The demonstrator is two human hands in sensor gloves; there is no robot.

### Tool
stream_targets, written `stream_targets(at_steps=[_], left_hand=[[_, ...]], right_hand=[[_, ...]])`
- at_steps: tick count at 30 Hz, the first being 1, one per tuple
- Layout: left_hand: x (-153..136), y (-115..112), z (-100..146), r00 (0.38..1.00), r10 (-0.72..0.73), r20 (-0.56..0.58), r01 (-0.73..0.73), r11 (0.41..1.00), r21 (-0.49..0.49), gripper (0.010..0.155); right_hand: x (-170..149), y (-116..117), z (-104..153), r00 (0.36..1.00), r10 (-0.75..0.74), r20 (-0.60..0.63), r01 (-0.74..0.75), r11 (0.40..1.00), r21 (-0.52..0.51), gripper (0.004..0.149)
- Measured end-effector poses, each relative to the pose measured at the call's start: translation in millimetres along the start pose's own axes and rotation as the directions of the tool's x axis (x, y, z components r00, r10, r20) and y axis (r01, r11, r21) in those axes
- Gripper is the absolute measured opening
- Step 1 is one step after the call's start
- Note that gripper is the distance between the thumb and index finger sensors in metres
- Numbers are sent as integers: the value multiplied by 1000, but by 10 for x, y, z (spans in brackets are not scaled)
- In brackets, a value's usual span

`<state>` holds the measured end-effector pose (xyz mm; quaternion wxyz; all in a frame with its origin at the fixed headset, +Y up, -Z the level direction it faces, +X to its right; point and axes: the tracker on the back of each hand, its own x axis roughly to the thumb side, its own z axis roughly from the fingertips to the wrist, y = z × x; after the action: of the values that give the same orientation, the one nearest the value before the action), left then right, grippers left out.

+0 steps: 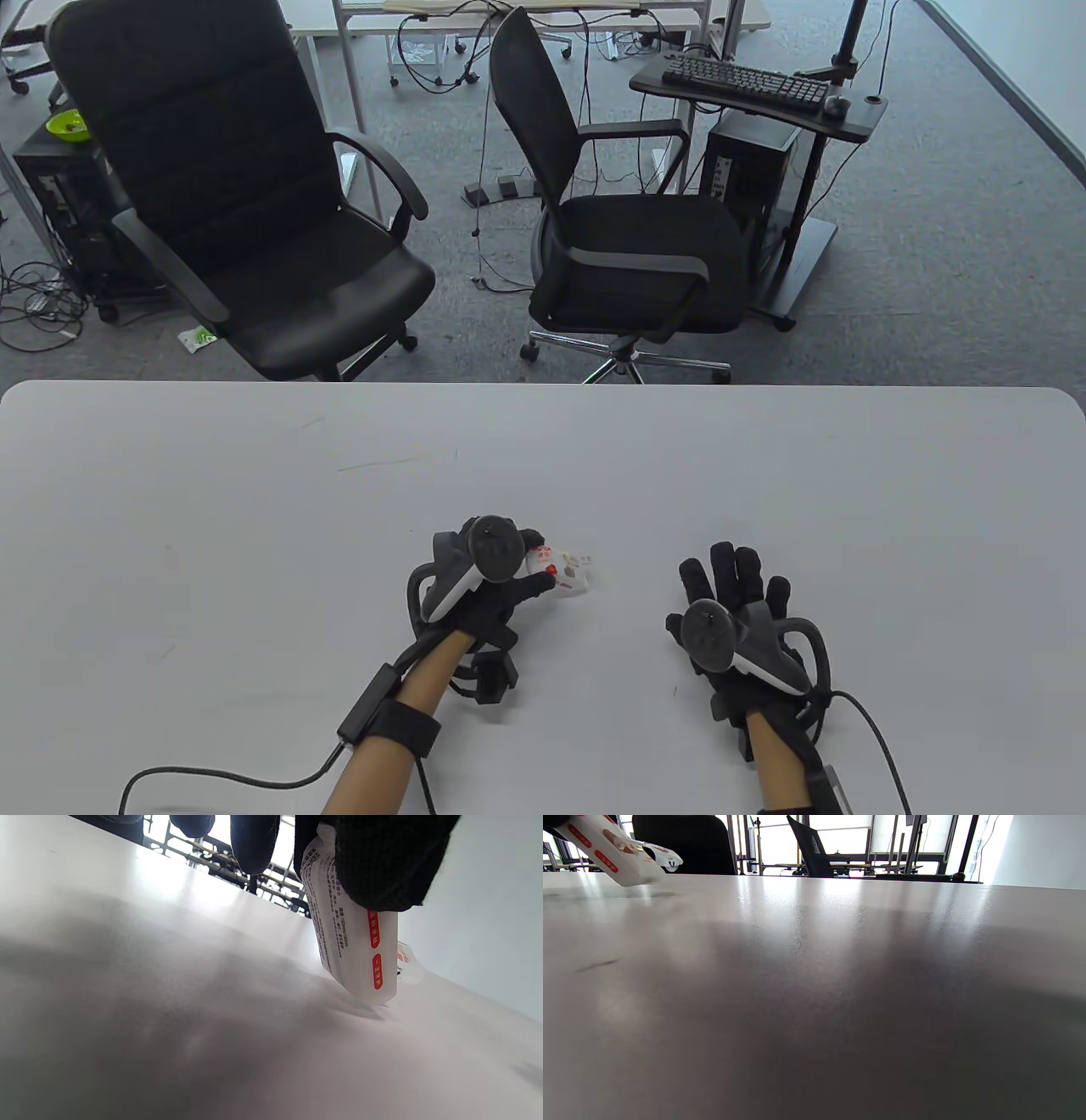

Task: Tear open small pack of wet wipes

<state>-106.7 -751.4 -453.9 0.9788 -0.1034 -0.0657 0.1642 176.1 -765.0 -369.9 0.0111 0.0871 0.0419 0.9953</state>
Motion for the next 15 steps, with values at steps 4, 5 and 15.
stream_targets(at_steps=[4, 5, 15], left_hand=[[6, -61, -103, 997, -75, -11, 74, 996, -59, 70], [2, -71, -105, 994, -107, -10, 106, 992, -71, 75], [-340, 77, 494, 903, -430, 3, 428, 900, 84, 86]], right_hand=[[10, 13, -11, 1000, -9, 3, 9, 1000, 21, 66], [13, 8, -4, 1000, -10, 3, 10, 1000, 22, 66], [60, 40, -11, 1000, 2, 7, -3, 998, 55, 67]])
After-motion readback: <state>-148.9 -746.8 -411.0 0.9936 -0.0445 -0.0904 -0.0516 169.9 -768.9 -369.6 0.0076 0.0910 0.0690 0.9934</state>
